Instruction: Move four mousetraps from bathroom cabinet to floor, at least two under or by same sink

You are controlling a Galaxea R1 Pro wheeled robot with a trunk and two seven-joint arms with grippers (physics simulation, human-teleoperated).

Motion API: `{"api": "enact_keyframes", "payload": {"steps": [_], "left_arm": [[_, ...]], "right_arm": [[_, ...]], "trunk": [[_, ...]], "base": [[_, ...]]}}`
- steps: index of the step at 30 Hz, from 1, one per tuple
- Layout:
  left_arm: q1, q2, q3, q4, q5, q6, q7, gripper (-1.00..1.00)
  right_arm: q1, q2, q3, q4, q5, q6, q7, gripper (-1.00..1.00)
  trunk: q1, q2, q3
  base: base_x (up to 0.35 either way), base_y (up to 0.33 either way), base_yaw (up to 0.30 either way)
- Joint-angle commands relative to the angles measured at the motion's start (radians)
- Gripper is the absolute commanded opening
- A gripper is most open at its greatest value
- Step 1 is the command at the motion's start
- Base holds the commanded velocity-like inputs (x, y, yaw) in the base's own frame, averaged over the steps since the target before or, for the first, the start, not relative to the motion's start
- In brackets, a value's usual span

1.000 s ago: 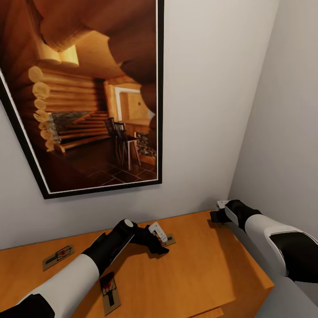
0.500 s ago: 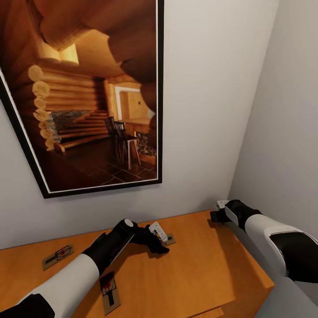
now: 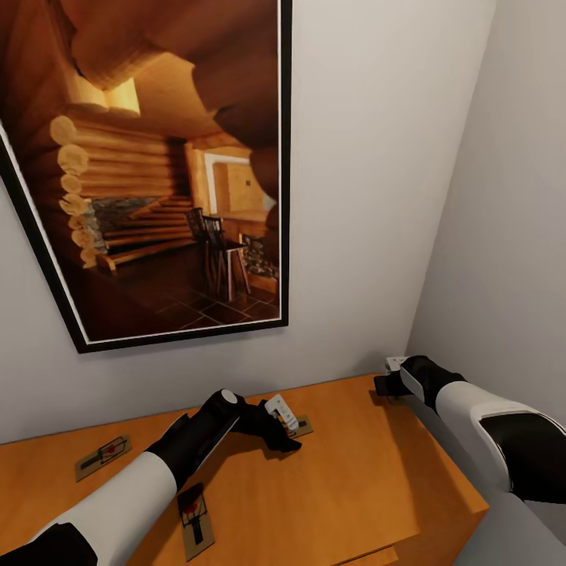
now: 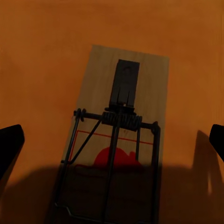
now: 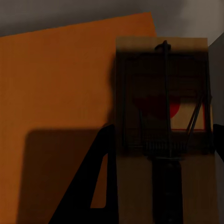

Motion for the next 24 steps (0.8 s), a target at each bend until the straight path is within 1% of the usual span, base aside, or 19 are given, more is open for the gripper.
{"api": "enact_keyframes", "payload": {"steps": [1,21,22,24], "left_arm": [[0.000,0.000,0.000,0.004,-0.012,0.006,-0.006,1.00],[0.000,0.001,0.004,0.004,-0.010,0.005,-0.006,1.00],[0.000,0.001,0.004,0.004,-0.010,0.005,-0.006,-1.00],[0.000,0.001,0.005,0.003,-0.009,0.005,-0.007,-1.00]], "right_arm": [[0.001,-0.001,0.004,-0.002,-0.013,0.006,0.004,-1.00],[0.001,-0.001,0.004,-0.001,-0.013,0.006,0.004,-1.00],[0.001,-0.001,0.004,-0.001,-0.013,0.006,0.004,-1.00],[0.001,-0.001,0.004,-0.001,-0.013,0.006,0.004,-1.00]], "trunk": [[0.000,0.000,-0.002],[0.000,0.000,-0.002],[0.000,0.000,-0.002],[0.000,0.000,-0.002]], "base": [[0.000,0.000,0.000],[0.000,0.000,0.000],[0.000,0.000,0.000],[0.000,0.000,0.000]]}}
